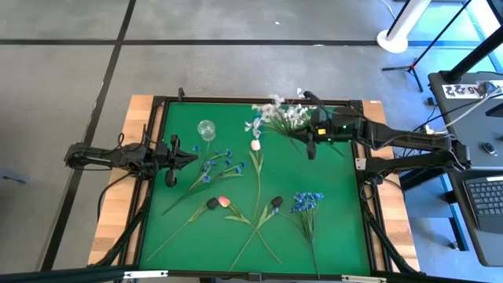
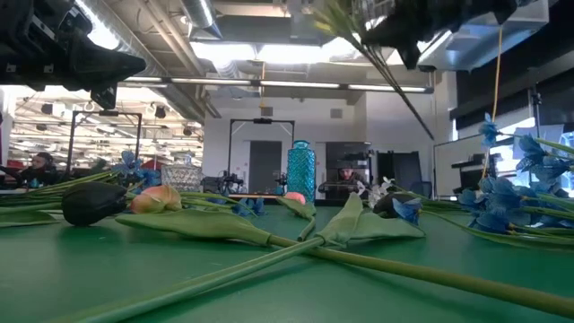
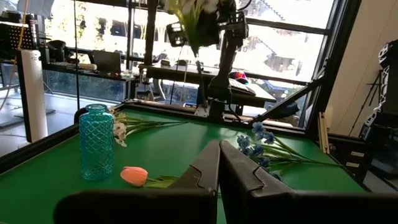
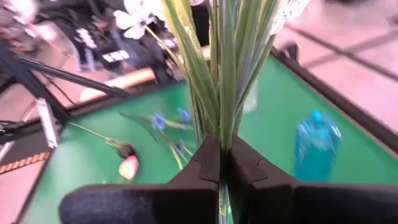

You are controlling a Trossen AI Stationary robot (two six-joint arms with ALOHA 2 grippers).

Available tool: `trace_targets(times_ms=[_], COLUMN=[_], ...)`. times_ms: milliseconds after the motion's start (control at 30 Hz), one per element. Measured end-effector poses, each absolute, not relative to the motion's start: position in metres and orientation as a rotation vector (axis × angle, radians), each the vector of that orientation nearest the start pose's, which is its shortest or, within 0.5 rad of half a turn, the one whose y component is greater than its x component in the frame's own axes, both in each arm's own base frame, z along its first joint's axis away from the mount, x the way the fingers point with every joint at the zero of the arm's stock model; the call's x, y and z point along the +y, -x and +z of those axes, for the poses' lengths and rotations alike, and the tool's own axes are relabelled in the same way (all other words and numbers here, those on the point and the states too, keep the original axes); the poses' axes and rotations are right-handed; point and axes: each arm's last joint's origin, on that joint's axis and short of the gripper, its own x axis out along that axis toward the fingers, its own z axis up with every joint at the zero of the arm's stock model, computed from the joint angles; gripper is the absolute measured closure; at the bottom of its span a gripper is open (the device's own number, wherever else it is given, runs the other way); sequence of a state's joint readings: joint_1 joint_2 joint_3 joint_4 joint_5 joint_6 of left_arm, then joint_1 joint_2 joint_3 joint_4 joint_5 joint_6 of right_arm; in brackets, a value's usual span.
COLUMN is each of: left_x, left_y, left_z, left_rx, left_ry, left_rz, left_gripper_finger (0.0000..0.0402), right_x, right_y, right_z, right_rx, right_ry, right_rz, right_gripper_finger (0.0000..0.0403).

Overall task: Sort flowers into vase by color
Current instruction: Put the bottom white flowers into the transparent vase

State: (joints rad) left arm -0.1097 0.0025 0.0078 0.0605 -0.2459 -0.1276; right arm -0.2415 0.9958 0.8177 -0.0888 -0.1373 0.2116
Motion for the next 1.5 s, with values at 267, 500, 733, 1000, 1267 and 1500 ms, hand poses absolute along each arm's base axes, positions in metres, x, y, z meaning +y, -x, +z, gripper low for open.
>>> trace_targets(times_ms=[267, 500, 733, 1000, 1267, 1500], left_x=[-0.004, -0.004, -0.003, -0.002, -0.002, -0.004], left_y=[-0.097, -0.096, -0.087, -0.081, -0.112, -0.190], left_z=[0.172, 0.176, 0.209, 0.222, 0.256, 0.288], left_rx=[-0.073, -0.118, -0.471, -0.609, -0.356, -0.064], left_ry=[0.139, 0.148, 0.316, 0.274, 0.226, 0.100], left_rz=[0.132, 0.128, 0.068, 0.063, 0.204, 0.255], left_gripper_finger=[0.0401, 0.0401, 0.0401, 0.0401, 0.0401, 0.0381], right_x=[-0.029, -0.011, -0.009, -0.009, -0.010, -0.012], right_y=[-0.227, -0.241, -0.251, -0.258, -0.258, -0.257], right_z=[0.331, 0.333, 0.328, 0.326, 0.330, 0.337], right_rx=[0.076, -0.001, -0.006, -0.040, -0.087, -0.154], right_ry=[-0.131, -0.071, -0.071, -0.059, -0.038, -0.037], right_rz=[0.001, 0.087, 0.098, 0.097, 0.064, 0.012], right_gripper_finger=[0.0400, 0.0400, 0.0400, 0.0400, 0.0400, 0.0400])
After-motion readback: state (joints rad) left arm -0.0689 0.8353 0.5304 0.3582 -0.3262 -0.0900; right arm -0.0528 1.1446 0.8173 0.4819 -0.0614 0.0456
